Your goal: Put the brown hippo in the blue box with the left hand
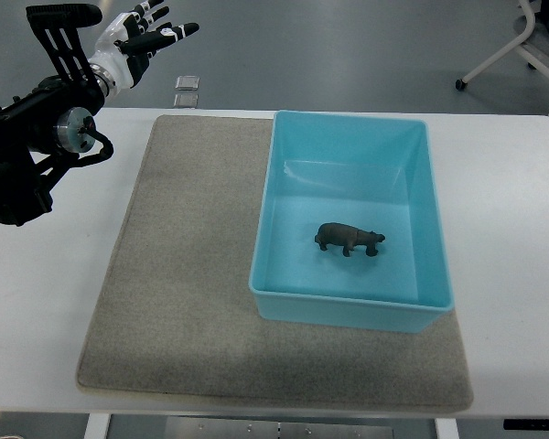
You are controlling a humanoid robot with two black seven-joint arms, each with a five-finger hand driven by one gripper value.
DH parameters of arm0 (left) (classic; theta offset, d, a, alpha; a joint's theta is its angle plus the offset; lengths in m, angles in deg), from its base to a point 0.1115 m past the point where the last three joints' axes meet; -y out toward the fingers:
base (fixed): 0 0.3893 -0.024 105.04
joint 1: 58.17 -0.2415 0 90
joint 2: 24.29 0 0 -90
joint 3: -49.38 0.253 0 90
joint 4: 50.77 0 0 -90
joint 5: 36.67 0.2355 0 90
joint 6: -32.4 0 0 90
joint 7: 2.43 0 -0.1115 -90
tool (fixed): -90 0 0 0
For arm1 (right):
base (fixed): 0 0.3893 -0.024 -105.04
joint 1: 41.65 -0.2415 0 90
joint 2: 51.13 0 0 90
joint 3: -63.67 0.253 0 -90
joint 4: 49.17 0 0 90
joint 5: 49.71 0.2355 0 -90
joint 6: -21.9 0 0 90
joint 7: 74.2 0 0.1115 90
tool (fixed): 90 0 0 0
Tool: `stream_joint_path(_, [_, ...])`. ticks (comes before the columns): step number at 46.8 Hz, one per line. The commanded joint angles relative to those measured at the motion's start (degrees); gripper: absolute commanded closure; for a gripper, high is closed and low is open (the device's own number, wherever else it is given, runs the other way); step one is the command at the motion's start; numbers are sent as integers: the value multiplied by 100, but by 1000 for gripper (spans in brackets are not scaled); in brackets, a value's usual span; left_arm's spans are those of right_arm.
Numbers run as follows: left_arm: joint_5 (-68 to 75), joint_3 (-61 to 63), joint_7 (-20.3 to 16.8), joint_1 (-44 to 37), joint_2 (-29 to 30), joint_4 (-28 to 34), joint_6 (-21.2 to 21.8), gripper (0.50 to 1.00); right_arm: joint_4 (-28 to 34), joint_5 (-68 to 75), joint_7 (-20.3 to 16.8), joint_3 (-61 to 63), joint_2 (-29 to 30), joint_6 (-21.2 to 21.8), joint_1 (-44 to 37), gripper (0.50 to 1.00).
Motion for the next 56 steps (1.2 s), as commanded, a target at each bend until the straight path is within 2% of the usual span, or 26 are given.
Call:
stream_joint_path(1, [-324,-10,0,-6,-8,15,-146,506,0,0,0,0,0,0,0,564])
stream_joint_path(17, [-888,-142,-35,-120,-202,744,-1332,506,0,0,0,0,0,0,0,564])
stream_joint_path(23, [-896,-221,-44,-191,-202,815,-1780,506,0,0,0,0,0,0,0,564])
stream_joint_path(30, [-888,-221,-62,-243,-210,806,-2088,504,0,0,0,0,0,0,0,564])
stream_joint_path(34, [-888,-230,-62,-261,-272,806,-2202,506,0,0,0,0,0,0,0,564])
stream_joint_path(56, [-843,-256,-114,-375,-307,797,-2167,504,0,0,0,0,0,0,0,564])
